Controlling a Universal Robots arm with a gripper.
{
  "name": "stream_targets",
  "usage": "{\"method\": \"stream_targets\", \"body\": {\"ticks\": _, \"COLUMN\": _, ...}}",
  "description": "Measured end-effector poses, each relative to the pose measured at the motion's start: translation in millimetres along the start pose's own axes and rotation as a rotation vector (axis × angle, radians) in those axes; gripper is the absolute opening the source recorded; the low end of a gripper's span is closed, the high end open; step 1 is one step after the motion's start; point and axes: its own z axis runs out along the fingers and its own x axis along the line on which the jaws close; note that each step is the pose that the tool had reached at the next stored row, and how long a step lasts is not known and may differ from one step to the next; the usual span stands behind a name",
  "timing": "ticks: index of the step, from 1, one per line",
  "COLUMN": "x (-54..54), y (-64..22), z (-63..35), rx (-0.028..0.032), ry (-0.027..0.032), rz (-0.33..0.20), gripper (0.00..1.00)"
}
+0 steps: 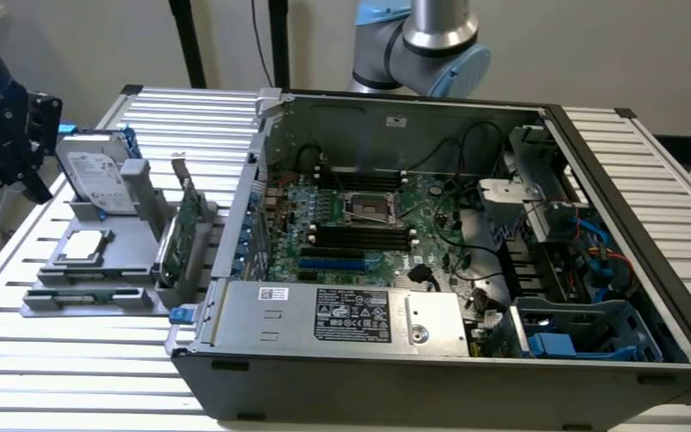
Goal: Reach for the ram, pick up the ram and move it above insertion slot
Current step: 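Pick up the ram and move it above insertion slot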
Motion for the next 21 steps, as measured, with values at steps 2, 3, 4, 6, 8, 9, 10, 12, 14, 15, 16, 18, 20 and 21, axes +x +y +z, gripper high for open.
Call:
{"method": "stream_targets", "body": {"ticks": 2, "x": 0.0, "y": 0.0, "z": 0.7, "rx": -0.0004, "ry": 0.0005, "rz": -0.036, "gripper": 0.11}}
{"method": "stream_targets", "body": {"ticks": 3, "x": 0.0, "y": 0.0, "z": 1.0, "rx": -0.0007, "ry": 0.0007, "rz": -0.055, "gripper": 0.11}}
{"method": "stream_targets", "body": {"ticks": 4, "x": 0.0, "y": 0.0, "z": 1.4, "rx": -0.0009, "ry": 0.0010, "rz": -0.072, "gripper": 0.11}}
{"method": "stream_targets", "body": {"ticks": 6, "x": 0.0, "y": 0.0, "z": 2.1, "rx": -0.0016, "ry": 0.0016, "rz": -0.108, "gripper": 0.11}}
{"method": "stream_targets", "body": {"ticks": 8, "x": 0.0, "y": 0.0, "z": 3.0, "rx": -0.0021, "ry": 0.0021, "rz": -0.144, "gripper": 0.11}}
{"method": "stream_targets", "body": {"ticks": 9, "x": 0.0, "y": 0.0, "z": 3.4, "rx": -0.0024, "ry": 0.0024, "rz": -0.163, "gripper": 0.11}}
{"method": "stream_targets", "body": {"ticks": 10, "x": 0.0, "y": 0.0, "z": 3.9, "rx": -0.0027, "ry": 0.0026, "rz": -0.182, "gripper": 0.11}}
{"method": "stream_targets", "body": {"ticks": 12, "x": 0.1, "y": 0.0, "z": 4.6, "rx": -0.0033, "ry": 0.0032, "rz": -0.218, "gripper": 0.11}}
{"method": "stream_targets", "body": {"ticks": 14, "x": 0.1, "y": -0.1, "z": 5.4, "rx": -0.0039, "ry": 0.0038, "rz": -0.254, "gripper": 0.11}}
{"method": "stream_targets", "body": {"ticks": 15, "x": 0.1, "y": -0.2, "z": 5.8, "rx": -0.0041, "ry": 0.0039, "rz": -0.273, "gripper": 0.11}}
{"method": "stream_targets", "body": {"ticks": 16, "x": 0.1, "y": -0.2, "z": 6.2, "rx": -0.0044, "ry": 0.0042, "rz": -0.291, "gripper": 0.11}}
{"method": "stream_targets", "body": {"ticks": 18, "x": 0.1, "y": -0.2, "z": 6.9, "rx": -0.0050, "ry": 0.0047, "rz": -0.327, "gripper": 0.11}}
{"method": "stream_targets", "body": {"ticks": 20, "x": 0.1, "y": -0.1, "z": 7.4, "rx": -0.0057, "ry": 0.0053, "rz": -0.363, "gripper": 0.11}}
{"method": "stream_targets", "body": {"ticks": 21, "x": 0.1, "y": -0.1, "z": 7.6, "rx": -0.0060, "ry": 0.0056, "rz": -0.382, "gripper": 0.11}}
